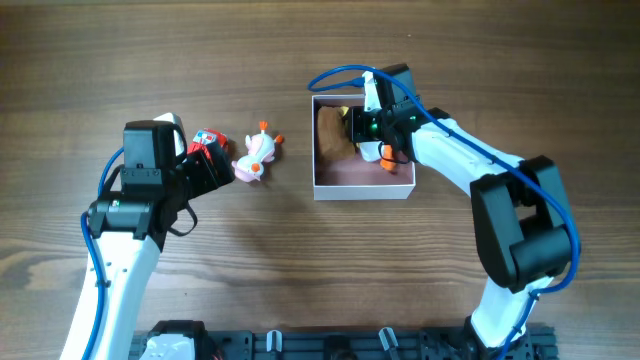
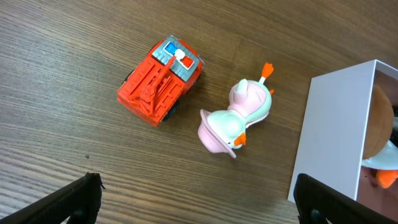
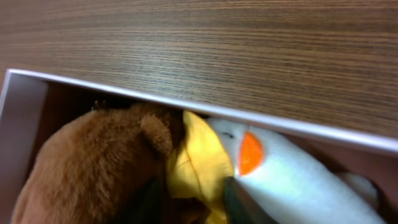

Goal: Pack container
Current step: 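Place the plush duck into the box beside the bear and release, then grasp the white-pink duck toy with the left gripper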

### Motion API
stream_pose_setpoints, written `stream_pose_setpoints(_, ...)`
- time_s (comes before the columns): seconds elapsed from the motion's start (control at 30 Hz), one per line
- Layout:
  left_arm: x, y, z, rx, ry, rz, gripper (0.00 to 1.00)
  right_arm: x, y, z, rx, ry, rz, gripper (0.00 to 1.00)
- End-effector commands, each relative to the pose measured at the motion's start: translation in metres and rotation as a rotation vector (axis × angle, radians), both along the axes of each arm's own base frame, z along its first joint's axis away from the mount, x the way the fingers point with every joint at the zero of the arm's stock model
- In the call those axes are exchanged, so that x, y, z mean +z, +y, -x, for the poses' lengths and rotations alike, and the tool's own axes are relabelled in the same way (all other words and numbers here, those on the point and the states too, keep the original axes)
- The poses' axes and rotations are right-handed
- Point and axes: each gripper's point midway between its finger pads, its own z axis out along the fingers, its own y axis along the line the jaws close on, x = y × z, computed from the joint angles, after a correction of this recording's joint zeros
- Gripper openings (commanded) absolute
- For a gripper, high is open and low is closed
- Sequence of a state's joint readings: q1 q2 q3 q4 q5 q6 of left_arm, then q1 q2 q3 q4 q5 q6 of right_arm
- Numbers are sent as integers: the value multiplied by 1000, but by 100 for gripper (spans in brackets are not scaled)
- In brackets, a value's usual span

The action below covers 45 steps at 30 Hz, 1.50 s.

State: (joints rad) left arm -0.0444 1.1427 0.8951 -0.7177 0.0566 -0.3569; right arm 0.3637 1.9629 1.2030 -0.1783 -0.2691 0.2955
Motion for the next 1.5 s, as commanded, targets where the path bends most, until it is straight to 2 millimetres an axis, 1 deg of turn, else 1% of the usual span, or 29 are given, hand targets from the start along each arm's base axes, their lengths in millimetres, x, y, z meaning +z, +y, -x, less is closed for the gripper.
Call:
stream_pose_setpoints(0.0,6,0,-4,-10,-18,-11,100,28,0,4,26,-59,2,49)
stream_pose_setpoints(0.03,6,0,-4,-10,-18,-11,100,52,0,2,27,-109,-15,53)
stream_pose_setpoints(0.07,6,0,-4,-10,-18,-11,100,82,0,2,25,-168,-37,57)
stream_pose_setpoints(0.13,6,0,-4,-10,-18,-11,100,117,-3,10,23,-217,-55,59)
stream_pose_setpoints(0.2,6,0,-4,-10,-18,-11,100,147,-11,23,15,-245,-67,60)
stream_pose_setpoints(0.27,6,0,-4,-10,-18,-11,100,163,-29,34,-37,-223,-78,60)
stream_pose_setpoints(0.3,6,0,-4,-10,-18,-11,100,169,-45,41,-96,-189,-92,60)
stream_pose_setpoints(0.33,6,0,-4,-10,-18,-11,100,174,-70,49,-183,-143,-100,69)
stream_pose_setpoints(0.37,7,-1,-4,-8,-19,-7,100,174,-88,53,-262,-100,-115,77)
stream_pose_setpoints(0.4,7,-1,-4,-9,-18,-6,100,173,-110,57,-356,-52,-132,88)
stream_pose_setpoints(0.43,7,-1,-4,-9,-18,-5,100,170,-150,64,-488,4,-135,93)
stream_pose_setpoints(0.47,6,-8,-2,-32,-12,28,100,164,-186,71,-589,42,-123,95)
stream_pose_setpoints(0.53,5,-20,2,-74,7,88,100,155,-225,82,-703,98,-116,96)
stream_pose_setpoints(0.6,9,-24,-2,-91,-19,102,100,148,-257,96,-805,152,-110,100)
stream_pose_setpoints(0.63,12,-24,-6,-95,-39,101,99,146,-261,99,-820,163,-107,99)
stream_pose_setpoints(0.7,20,-24,-11,-163,-66,51,94,145,-267,100,-841,161,-85,100)
stream_pose_setpoints(0.77,29,-19,-22,-191,-42,-10,93,145,-267,100,-844,161,-82,100)
stream_pose_setpoints(0.8,31,-20,-30,-223,-9,-30,93,145,-267,100,-844,161,-82,99)
stream_pose_setpoints(0.87,26,-20,-44,-270,52,-54,93,145,-268,100,-844,161,-81,99)
stream_pose_setpoints(0.97,3,-29,-65,-362,117,-109,93,145,-268,100,-844,160,-82,99)
stream_pose_setpoints(1.03,-15,-11,-72,-317,165,-230,94,145,-268,100,-844,160,-82,99)
stream_pose_setpoints(1.07,-22,-5,-75,-301,183,-253,94,145,-268,100,-844,160,-82,100)
stream_pose_setpoints(1.1,-28,-4,-77,-301,192,-244,94,145,-268,100,-844,160,-82,99)
stream_pose_setpoints(1.13,-34,-8,-80,-313,196,-222,93,145,-268,100,-844,160,-82,100)
stream_pose_setpoints(1.2,-43,-30,-85,-433,179,-178,91,145,-268,100,-844,160,-82,99)
stream_pose_setpoints(1.27,-52,-46,-87,-489,179,-182,91,145,-268,100,-844,160,-82,100)
stream_pose_setpoints(1.37,-82,-64,-80,-543,259,-179,86,145,-268,100,-844,160,-82,99)
stream_pose_setpoints(1.4,-99,-73,-76,-570,304,-179,84,145,-268,100,-844,160,-82,100)
stream_pose_setpoints(1.47,-124,-80,-70,-596,366,-188,81,145,-268,100,-844,160,-82,100)
